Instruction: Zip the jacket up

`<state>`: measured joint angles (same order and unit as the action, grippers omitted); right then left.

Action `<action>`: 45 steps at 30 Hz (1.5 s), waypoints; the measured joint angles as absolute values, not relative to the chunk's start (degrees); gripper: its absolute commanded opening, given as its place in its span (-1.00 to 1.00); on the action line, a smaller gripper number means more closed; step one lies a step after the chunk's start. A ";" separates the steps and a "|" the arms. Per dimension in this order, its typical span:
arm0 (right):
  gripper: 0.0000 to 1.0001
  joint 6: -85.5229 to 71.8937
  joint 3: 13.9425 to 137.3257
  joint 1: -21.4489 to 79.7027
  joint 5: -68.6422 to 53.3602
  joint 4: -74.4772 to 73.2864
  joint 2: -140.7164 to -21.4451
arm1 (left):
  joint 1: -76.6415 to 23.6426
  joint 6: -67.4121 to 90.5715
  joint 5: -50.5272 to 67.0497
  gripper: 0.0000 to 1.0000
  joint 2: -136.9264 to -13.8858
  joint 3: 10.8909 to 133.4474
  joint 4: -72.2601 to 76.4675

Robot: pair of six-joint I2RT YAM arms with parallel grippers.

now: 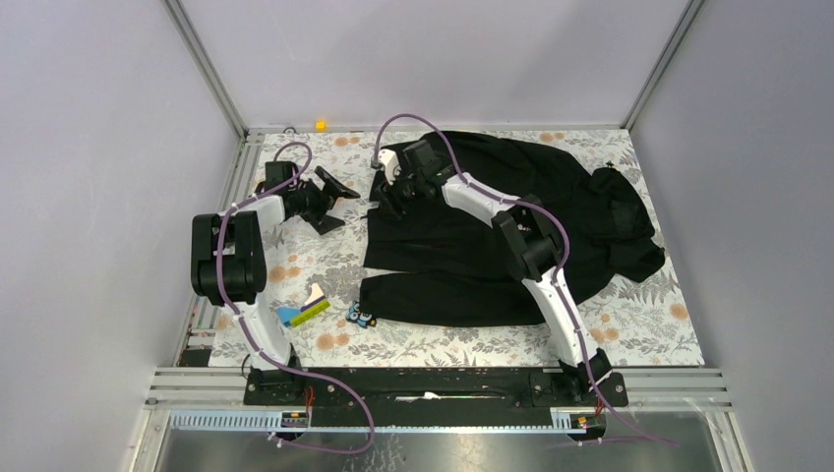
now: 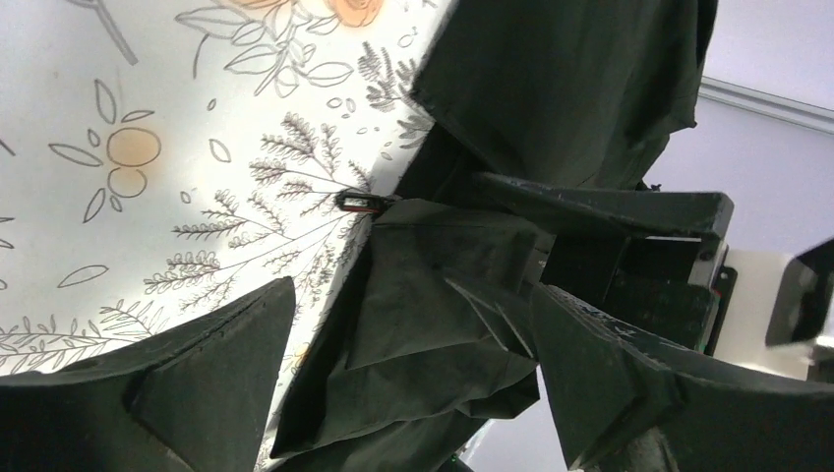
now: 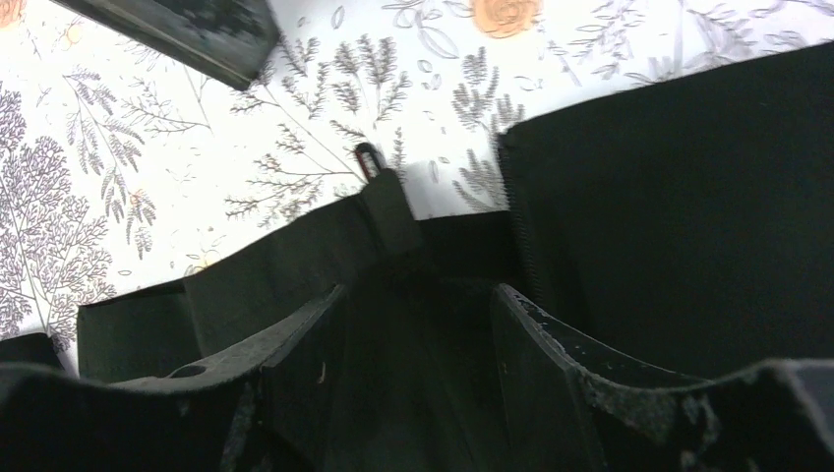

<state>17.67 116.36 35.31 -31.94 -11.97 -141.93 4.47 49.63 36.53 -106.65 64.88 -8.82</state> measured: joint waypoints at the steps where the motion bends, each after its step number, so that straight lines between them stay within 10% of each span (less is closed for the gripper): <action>1: 0.20 17.91 116.18 35.75 -31.92 -11.99 -141.93 | 4.47 50.17 36.75 0.87 -106.91 64.47 -8.40; 7: 0.04 18.17 113.19 38.44 -28.71 -10.57 -141.75 | 4.47 55.20 39.11 0.75 -108.38 59.72 -4.58; 14: -0.78 14.72 109.06 38.89 -24.62 -7.60 -139.37 | 4.47 60.62 42.00 0.73 -108.88 55.59 1.04; 20: -1.00 8.21 102.08 38.87 -23.88 -2.87 -136.00 | 4.47 64.25 43.79 0.65 -108.73 52.60 5.96; 34: -1.00 7.25 82.11 39.72 -23.09 15.14 -124.97 | 2.13 56.60 44.42 0.88 -108.60 56.86 4.43; 45: -1.00 13.65 76.97 39.88 -21.26 21.93 -118.87 | -3.05 43.79 47.92 0.40 -108.62 63.33 -5.87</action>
<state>13.65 76.97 39.88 -21.26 21.93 -118.87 -3.05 43.79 47.92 -108.62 63.33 -5.87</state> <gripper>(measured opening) 0.022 0.740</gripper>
